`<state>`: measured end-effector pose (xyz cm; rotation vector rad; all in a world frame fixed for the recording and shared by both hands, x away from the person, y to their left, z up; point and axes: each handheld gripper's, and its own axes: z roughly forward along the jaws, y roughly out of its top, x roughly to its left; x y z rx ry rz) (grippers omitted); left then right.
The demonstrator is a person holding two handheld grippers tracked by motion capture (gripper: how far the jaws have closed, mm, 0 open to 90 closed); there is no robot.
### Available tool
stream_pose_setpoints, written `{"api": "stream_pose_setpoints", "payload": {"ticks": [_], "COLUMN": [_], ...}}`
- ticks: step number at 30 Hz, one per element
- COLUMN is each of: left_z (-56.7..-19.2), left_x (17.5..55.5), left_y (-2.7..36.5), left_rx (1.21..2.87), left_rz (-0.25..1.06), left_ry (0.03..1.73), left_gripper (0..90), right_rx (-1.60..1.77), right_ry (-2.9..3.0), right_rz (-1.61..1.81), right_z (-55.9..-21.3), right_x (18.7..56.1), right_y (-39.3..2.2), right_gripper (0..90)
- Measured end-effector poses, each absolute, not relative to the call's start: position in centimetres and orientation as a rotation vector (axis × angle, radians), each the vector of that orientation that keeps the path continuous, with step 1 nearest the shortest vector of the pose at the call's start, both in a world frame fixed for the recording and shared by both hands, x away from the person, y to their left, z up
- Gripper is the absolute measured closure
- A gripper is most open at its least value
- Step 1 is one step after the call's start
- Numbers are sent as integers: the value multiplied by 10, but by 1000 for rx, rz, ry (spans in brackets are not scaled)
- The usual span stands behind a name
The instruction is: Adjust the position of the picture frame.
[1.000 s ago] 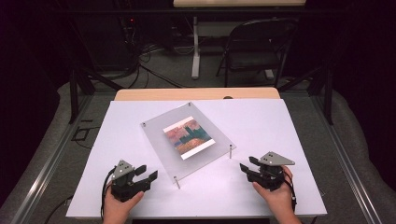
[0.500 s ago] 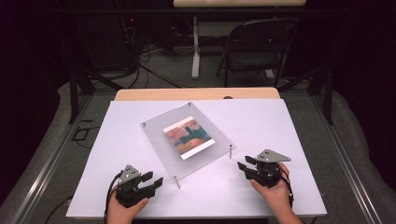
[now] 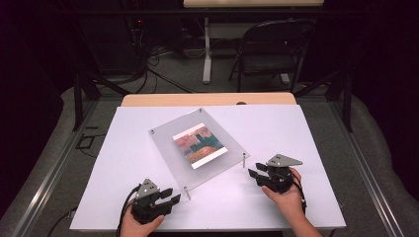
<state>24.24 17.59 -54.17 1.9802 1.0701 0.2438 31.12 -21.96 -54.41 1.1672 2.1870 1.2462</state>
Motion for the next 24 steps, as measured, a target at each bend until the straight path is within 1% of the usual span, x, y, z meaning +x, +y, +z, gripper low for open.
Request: {"api": "stream_pose_setpoints", "payload": {"ticks": [7,12,18,24], "left_z": [-544,-548,-553,-553], "left_x": [244,246,250,251], "left_y": [166,155,151,148], "left_rx": [1974,1988,1971,1943], "left_rz": [219,195,178,167], "left_ry": [1076,1064,1091,1094], "left_gripper": [612,670,706,735], "right_rx": [1169,1161,1146,1131], "right_ry": [2199,2204,2218,2226], "right_rz": [1230,1216,1216,1205], "right_z": [-546,-547,-549,-549], "right_x": [313,318,326,336], "right_y": [-217,-215,-210,-205], "right_gripper": [585,594,601,636]}}
